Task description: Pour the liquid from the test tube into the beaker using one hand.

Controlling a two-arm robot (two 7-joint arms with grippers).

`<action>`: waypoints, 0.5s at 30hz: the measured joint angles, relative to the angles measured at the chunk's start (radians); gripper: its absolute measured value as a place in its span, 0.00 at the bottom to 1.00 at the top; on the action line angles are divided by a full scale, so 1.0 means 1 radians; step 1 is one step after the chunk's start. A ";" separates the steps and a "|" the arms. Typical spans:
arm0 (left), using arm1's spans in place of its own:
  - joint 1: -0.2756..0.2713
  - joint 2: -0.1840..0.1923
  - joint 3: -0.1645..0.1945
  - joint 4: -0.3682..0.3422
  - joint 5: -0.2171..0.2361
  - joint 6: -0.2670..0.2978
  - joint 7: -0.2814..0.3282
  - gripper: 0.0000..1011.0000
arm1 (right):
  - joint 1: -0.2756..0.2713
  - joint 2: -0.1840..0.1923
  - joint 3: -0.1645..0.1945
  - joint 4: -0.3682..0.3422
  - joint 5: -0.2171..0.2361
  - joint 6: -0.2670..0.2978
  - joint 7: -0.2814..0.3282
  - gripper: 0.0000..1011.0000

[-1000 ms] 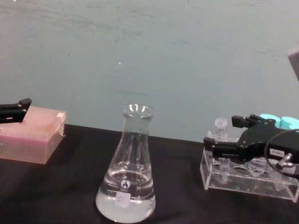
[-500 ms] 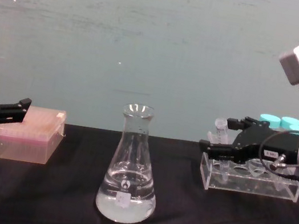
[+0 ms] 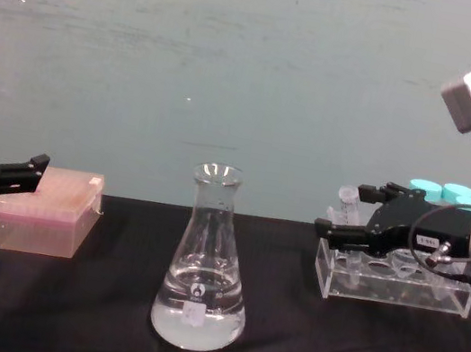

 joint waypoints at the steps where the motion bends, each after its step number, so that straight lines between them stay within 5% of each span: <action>1: 0.000 0.000 0.000 0.000 0.000 0.000 0.000 0.99 | 0.000 0.000 0.000 0.000 0.000 0.000 0.000 0.99; 9: 0.000 0.000 0.000 0.000 0.000 0.000 0.000 0.99 | 0.000 0.001 -0.001 0.000 0.001 0.001 0.000 0.98; 15: 0.000 0.000 0.000 0.000 0.000 0.000 0.000 0.99 | 0.000 0.001 -0.001 0.000 0.001 0.002 0.000 0.86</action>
